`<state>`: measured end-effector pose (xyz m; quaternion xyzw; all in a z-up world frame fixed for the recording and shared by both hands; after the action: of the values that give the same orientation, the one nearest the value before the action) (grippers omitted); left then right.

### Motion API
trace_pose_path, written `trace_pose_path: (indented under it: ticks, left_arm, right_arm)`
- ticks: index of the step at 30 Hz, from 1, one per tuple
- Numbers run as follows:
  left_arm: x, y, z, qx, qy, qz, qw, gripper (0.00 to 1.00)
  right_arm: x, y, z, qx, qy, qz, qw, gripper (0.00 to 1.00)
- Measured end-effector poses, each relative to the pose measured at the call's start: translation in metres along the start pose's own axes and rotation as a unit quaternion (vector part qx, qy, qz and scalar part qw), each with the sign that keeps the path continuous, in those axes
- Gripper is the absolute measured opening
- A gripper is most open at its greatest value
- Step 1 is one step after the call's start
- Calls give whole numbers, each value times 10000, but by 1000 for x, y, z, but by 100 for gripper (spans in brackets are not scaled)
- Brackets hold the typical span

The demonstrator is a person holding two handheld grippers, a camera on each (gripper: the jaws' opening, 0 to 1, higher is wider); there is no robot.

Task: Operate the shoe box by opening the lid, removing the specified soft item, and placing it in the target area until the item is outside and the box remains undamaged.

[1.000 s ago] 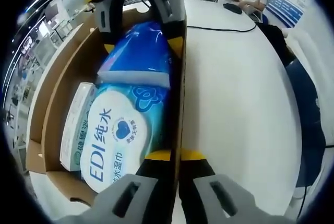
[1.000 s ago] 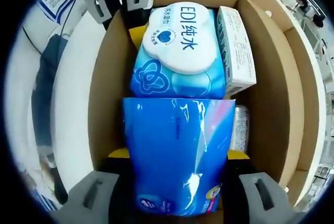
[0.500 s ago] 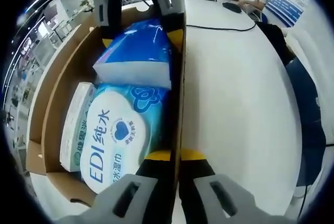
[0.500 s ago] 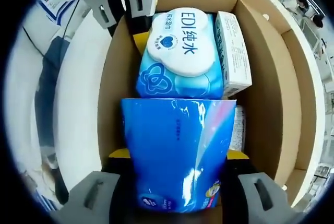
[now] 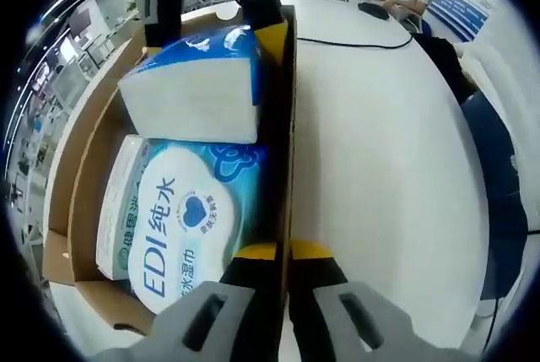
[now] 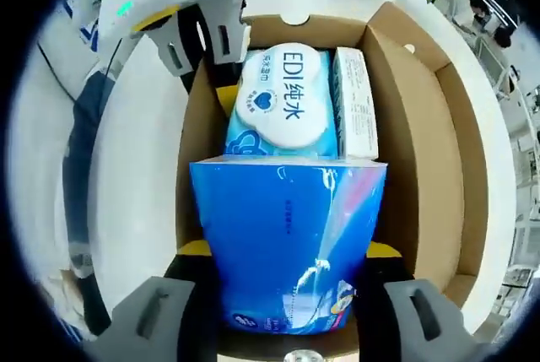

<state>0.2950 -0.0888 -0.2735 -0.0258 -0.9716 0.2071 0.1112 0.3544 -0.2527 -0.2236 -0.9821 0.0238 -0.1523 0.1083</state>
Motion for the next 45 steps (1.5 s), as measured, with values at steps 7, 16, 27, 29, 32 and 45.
trace_pose_path:
  ticks: [7,16,27,29,32,45]
  left_arm:
    - [0,0,0,14,-8,-19,10000,1]
    - [0,0,0,21,-12,-27,10000,1]
    - [-1,0,0,18,15,-19,10000,1]
    - [-1,0,0,22,24,-18,10000,1]
    - [-1,0,1,33,24,-19,10000,1]
    - [-1,0,1,44,22,-10,10000,1]
  right_arm:
    - [-1,1,-4,-185,-131,-65,9997,62]
    - [-5,8,-9,-239,-185,29,9995,62]
    - [-4,7,-12,-272,-134,-80,9995,62]
    - [-3,5,-13,-272,-114,-96,9995,62]
    - [0,4,-14,-266,-93,-76,9996,62]
    - [4,1,-43,-238,58,-22,9997,62]
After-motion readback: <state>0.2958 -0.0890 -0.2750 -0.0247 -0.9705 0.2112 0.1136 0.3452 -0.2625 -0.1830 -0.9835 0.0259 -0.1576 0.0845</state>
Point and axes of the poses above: the point that each gripper's makers call its tool centre point, and the gripper's own axes: z roughly forward along the fingers, x roughly to its right, y roughly out of its underside, the point moved 9 cm from there along -z, roughly backward along the fingers, and after that the axes turned 15 degrees about y, right-handed, at the moved point
